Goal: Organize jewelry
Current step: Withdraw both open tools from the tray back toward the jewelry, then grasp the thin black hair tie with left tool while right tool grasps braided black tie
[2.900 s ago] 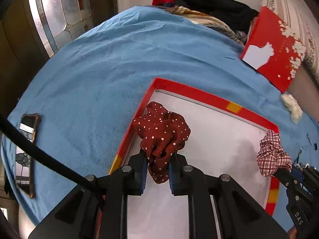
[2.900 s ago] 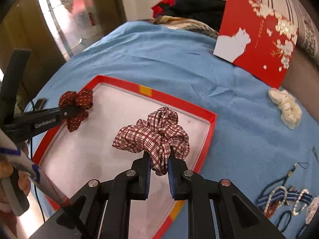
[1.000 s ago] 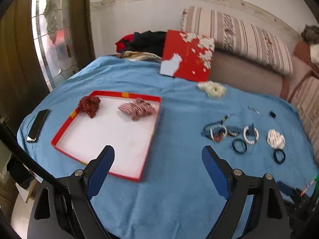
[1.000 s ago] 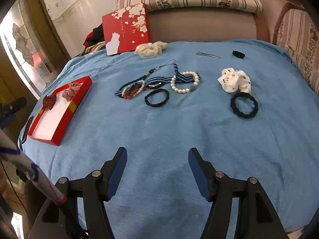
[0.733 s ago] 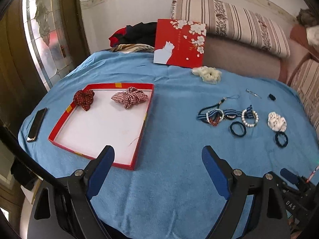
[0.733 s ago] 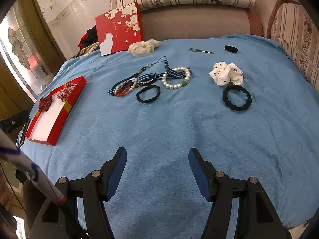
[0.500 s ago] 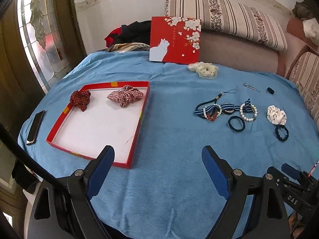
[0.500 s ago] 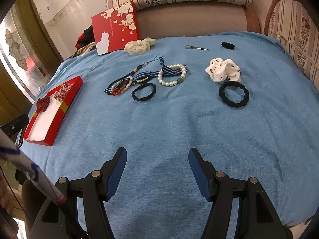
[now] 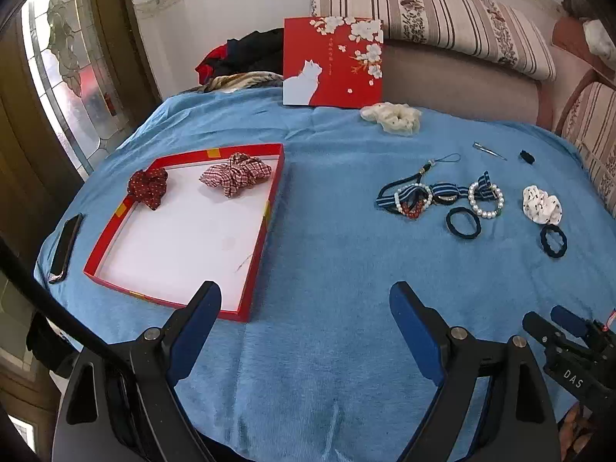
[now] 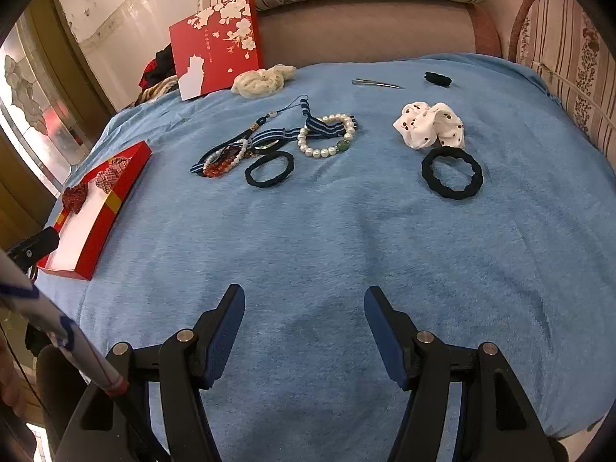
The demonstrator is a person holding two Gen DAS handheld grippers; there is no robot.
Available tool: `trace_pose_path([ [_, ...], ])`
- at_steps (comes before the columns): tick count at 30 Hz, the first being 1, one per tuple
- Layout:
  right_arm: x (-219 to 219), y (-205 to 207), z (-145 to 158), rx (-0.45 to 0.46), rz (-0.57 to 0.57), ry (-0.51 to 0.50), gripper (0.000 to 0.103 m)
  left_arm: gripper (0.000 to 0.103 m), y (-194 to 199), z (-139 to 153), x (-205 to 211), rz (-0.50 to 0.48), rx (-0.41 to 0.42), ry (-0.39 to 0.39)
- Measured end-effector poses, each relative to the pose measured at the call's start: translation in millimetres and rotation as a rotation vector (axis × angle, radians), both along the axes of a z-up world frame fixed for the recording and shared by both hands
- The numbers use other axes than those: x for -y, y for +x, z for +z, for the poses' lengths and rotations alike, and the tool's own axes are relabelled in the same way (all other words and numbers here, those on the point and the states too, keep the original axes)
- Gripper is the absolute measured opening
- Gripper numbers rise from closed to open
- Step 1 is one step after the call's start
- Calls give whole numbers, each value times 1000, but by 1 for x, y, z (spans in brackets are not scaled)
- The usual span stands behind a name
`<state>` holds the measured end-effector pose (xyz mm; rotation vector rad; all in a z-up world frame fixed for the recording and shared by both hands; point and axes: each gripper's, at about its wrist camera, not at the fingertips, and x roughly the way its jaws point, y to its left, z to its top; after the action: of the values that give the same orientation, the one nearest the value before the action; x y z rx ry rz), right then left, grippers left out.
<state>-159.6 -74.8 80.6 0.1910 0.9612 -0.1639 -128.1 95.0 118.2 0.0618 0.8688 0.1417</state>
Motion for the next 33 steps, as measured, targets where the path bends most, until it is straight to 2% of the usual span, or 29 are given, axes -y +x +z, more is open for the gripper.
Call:
trace_pose_path([
  [9, 14, 4, -1, -6, -19, -25, 69, 88, 12, -13, 10, -22, -37, 12],
  [13, 28, 6, 1, -4, -42, -36, 69, 88, 22, -22, 15, -43, -67, -7],
  [20, 61, 11, 5, -4, -94, -72, 69, 88, 51, -41, 23, -100, -133, -128],
  [26, 90, 20, 10, 7, -137, -86, 69, 88, 86, -58, 45, -178, -193, -248],
  [27, 95, 22, 11, 11, -143, -91, 69, 87, 93, -60, 51, -192, -203, -265],
  [31, 114, 36, 14, 23, -161, -97, 69, 73, 114, -68, 80, -264, -234, -296],
  [33, 122, 43, 14, 22, -168, -100, 69, 73, 123, -71, 92, -293, -238, -299],
])
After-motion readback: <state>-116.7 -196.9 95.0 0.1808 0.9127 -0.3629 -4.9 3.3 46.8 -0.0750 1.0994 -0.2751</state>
